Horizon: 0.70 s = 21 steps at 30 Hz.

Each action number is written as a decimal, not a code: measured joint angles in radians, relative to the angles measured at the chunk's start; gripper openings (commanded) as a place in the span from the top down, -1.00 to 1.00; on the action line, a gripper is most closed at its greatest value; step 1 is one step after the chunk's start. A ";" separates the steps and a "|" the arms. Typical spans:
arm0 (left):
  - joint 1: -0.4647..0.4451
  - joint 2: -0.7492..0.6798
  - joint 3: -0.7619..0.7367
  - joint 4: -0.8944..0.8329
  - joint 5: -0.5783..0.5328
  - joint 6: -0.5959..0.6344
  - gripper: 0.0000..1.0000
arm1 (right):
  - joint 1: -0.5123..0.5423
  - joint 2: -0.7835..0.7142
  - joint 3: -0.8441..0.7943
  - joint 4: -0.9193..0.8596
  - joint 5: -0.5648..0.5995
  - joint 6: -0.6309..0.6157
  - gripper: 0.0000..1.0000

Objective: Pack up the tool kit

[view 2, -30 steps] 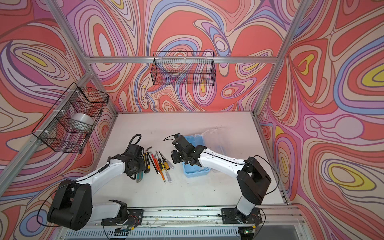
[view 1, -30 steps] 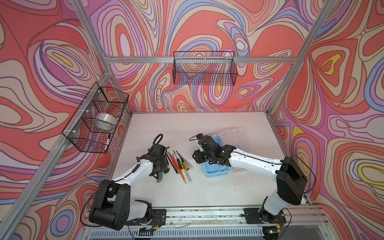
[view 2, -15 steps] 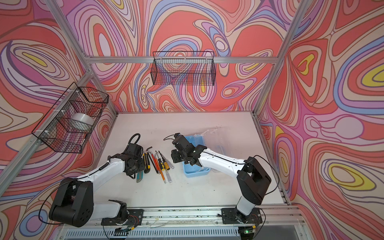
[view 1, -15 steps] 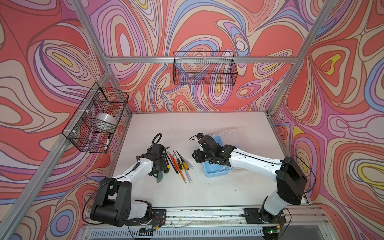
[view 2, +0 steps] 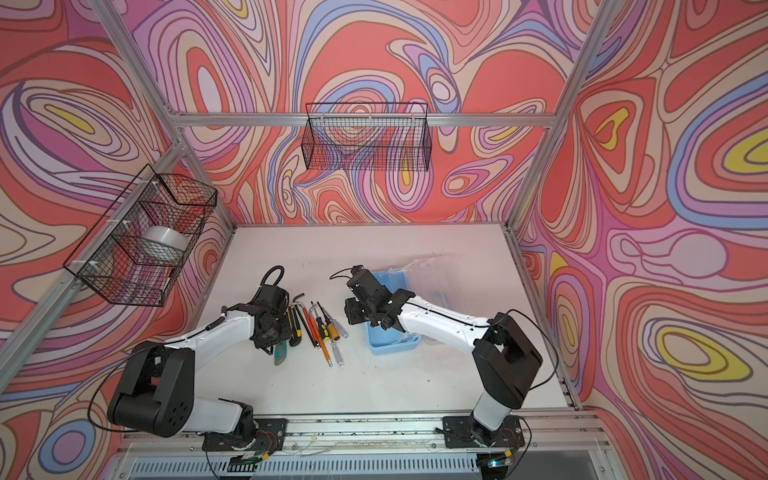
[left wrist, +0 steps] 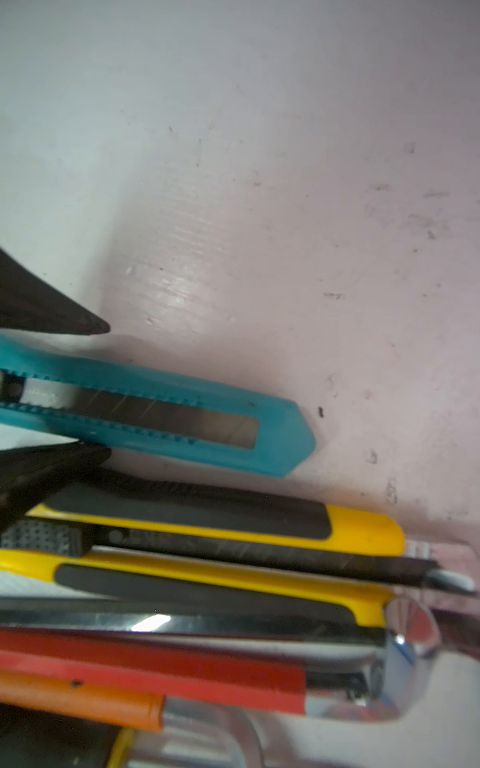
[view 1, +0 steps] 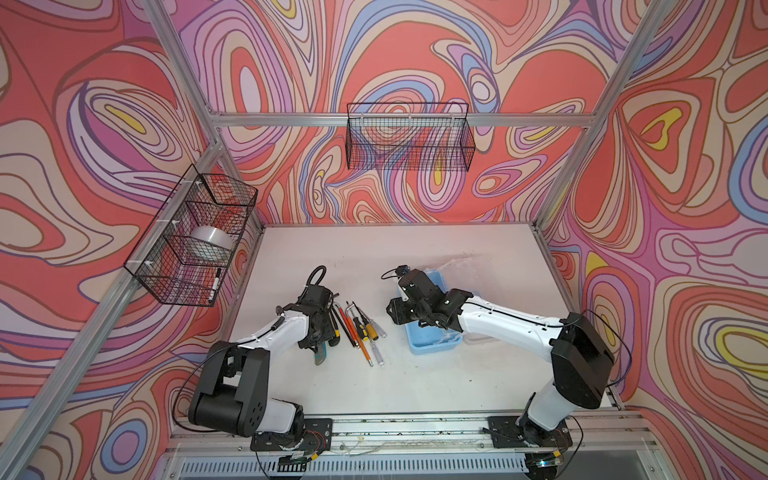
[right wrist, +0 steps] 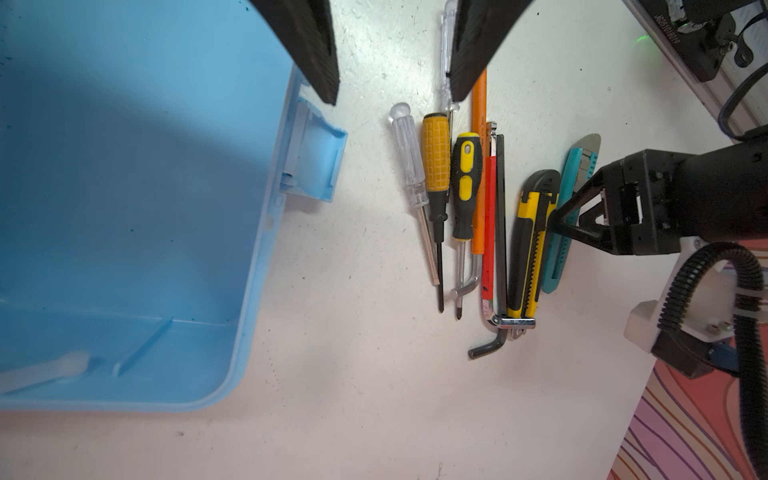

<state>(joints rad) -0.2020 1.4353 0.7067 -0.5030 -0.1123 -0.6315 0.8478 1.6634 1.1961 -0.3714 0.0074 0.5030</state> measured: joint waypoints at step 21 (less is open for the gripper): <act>0.000 0.014 0.005 0.007 0.009 0.011 0.39 | -0.014 0.000 -0.012 0.020 0.000 0.001 0.09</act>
<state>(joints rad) -0.2020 1.4494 0.7113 -0.4961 -0.1036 -0.6201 0.8333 1.6634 1.1839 -0.3511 0.0078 0.5037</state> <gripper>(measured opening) 0.315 0.455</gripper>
